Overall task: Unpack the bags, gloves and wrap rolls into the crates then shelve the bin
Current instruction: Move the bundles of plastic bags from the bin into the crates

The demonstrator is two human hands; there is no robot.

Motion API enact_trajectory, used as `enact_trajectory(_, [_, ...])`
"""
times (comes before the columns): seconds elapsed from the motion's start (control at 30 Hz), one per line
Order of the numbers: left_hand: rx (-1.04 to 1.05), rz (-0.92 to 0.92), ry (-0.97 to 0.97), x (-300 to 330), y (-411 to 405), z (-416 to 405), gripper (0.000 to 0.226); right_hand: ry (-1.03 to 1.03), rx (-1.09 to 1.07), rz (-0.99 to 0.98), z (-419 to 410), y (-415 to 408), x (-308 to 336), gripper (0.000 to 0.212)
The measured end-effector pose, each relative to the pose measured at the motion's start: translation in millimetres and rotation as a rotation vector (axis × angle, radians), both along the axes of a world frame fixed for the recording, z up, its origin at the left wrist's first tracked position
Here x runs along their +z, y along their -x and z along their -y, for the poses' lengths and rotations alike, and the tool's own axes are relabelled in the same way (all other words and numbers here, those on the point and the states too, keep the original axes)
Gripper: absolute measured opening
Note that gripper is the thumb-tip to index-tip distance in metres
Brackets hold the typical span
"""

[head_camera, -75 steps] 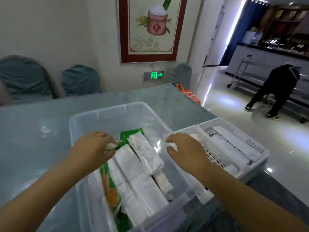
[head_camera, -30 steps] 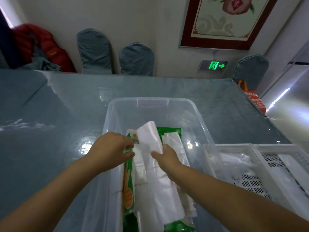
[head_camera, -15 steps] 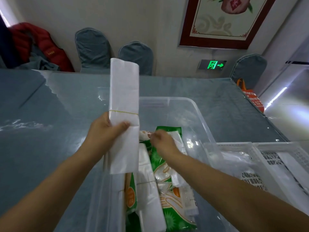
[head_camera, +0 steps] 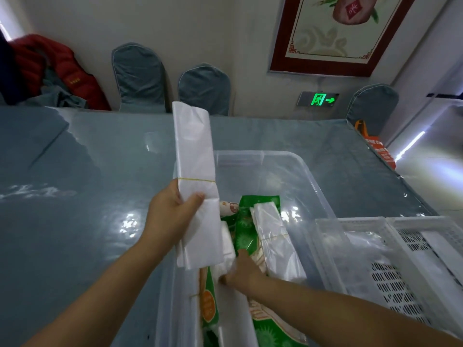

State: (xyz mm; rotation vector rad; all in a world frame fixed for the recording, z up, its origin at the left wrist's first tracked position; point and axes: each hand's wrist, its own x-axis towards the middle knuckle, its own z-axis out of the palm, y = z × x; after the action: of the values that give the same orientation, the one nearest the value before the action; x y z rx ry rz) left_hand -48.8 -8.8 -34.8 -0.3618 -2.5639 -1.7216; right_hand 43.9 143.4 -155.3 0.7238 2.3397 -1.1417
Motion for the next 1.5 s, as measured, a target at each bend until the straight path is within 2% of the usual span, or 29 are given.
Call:
enact_trajectory(0.1, [-0.031, -0.029, 0.064, -1, -1, 0, 0.018, 0.177, -0.106, 0.034, -2, 0, 6, 0.051])
enact_trajectory(0.2, [-0.036, -0.074, 0.102, 0, -1, 1, 0.024, 0.405, -0.269, -0.021, -4, -1, 18, 0.03])
enact_trajectory(0.27, [-0.044, -0.097, 0.126, 1, -1, 1, 0.026, 0.425, -0.321, -0.104, -9, -2, 35, 0.02])
enact_trajectory(0.37, [-0.081, -0.092, 0.162, 1, -1, 2, 0.03, 0.293, -0.367, -0.293, -22, -4, 65, 0.023])
enact_trajectory(0.5, [-0.186, -0.053, 0.167, 6, -1, 1, 0.025, 0.277, -0.413, -0.58, -47, -11, 116, 0.008])
enact_trajectory(0.57, [-0.249, -0.024, 0.122, 13, -2, -5, 0.019, 0.368, -0.446, -0.675, -58, -16, 142, 0.007])
enact_trajectory(0.67, [-0.367, -0.003, 0.047, 28, -10, -24, 0.013, 0.624, -0.537, -0.775, -67, -22, 171, 0.012])
enact_trajectory(0.87, [-0.532, 0.068, -0.159, 59, -55, -84, 0.019, 0.894, -0.626, -0.914, -78, -38, 205, 0.009])
enact_trajectory(1.03, [-0.638, 0.132, -0.254, 86, -110, -134, 0.033, 0.834, -0.674, -1.055, -118, -77, 219, 0.015])
enact_trajectory(1.13, [-0.704, 0.215, -0.281, 100, -152, -177, 0.025, 0.701, -0.698, -1.081, -155, -113, 221, 0.014])
enact_trajectory(1.2, [-0.729, 0.241, -0.241, 103, -184, -211, 0.035, 0.639, -0.699, -1.124, -186, -143, 220, 0.018])
enact_trajectory(1.3, [-0.768, 0.346, -0.26, 99, -233, -268, 0.033, 0.568, -0.692, -1.156, -242, -198, 214, 0.016])
enact_trajectory(1.43, [-0.819, 0.448, -0.29, 83, -297, -348, 0.018, 0.5, -0.803, -0.98, -318, -279, 193, 0.036])
enact_trajectory(1.5, [-0.835, 0.499, -0.277, 71, -325, -384, 0.012, 0.575, -0.853, -0.849, -348, -317, 178, 0.037])
